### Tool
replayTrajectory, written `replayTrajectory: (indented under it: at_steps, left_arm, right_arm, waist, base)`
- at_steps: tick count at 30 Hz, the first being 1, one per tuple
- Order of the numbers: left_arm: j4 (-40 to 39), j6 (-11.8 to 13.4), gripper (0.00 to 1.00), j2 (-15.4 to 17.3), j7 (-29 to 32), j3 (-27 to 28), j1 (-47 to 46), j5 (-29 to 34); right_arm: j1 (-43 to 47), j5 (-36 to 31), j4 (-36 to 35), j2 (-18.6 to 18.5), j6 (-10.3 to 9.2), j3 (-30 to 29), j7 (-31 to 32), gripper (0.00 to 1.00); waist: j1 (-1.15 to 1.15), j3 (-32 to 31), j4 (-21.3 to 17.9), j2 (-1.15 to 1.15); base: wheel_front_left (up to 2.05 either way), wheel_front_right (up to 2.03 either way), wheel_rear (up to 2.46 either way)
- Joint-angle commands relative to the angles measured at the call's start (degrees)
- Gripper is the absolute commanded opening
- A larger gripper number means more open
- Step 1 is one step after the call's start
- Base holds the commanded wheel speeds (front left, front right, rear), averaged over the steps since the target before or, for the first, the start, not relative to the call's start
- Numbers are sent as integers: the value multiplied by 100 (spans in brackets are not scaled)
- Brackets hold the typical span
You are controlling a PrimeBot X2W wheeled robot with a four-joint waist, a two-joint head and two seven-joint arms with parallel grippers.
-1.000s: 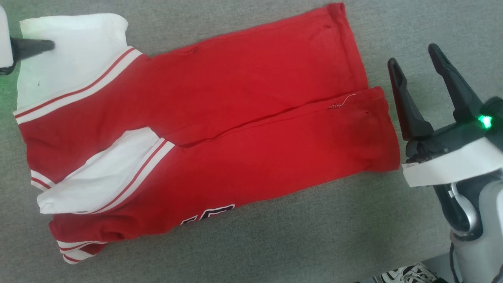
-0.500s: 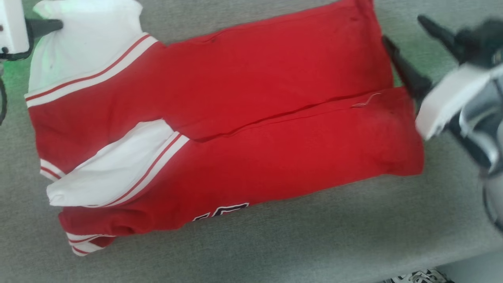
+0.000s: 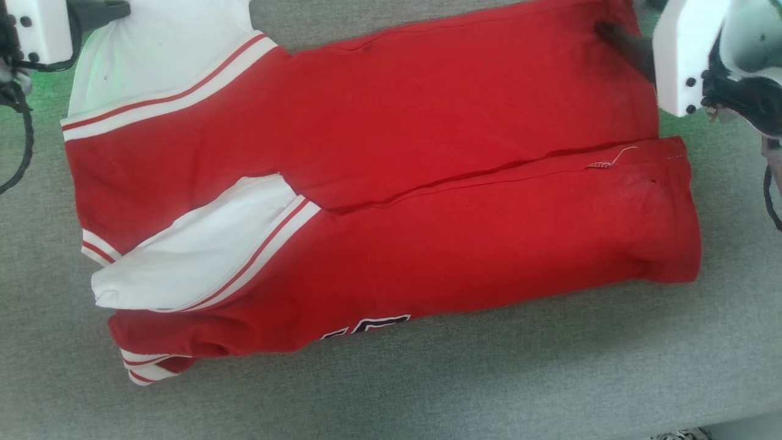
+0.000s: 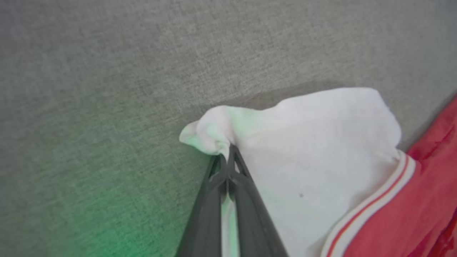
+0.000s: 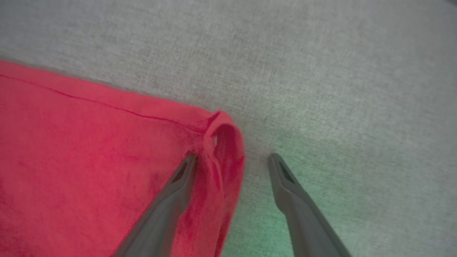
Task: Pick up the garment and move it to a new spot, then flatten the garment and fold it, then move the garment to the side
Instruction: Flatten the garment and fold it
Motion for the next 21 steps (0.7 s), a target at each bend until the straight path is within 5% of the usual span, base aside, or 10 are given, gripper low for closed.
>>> replayTrajectory:
  at_steps: [1, 6, 9, 21]
  left_arm:
    - [-17, -10, 0, -249, 34, -198, 249, 39]
    - [-58, -11, 0, -356, -48, -214, 190, 31]
    - [-94, -14, 0, -403, -142, -211, 207, 0]
    - [-536, -11, 0, -451, -1071, 41, 421, -263]
  right_arm:
    - [-50, 66, 126, 15, -11, 114, 228, 100]
    - [-94, 389, 322, -30, -6, 461, 972, 98]
    - [-90, 487, 261, -128, -6, 521, 951, 0]
    - [33, 524, 160, -393, -11, 501, -237, 0]
  waist:
    - [0, 11, 22, 0]
    - [0, 14, 86, 0]
    - [0, -14, 128, 0]
    - [0, -559, 498, 0]
  base:
    - [0, 0, 0]
    - [0, 0, 0]
    - [0, 0, 0]
    - [0, 0, 0]
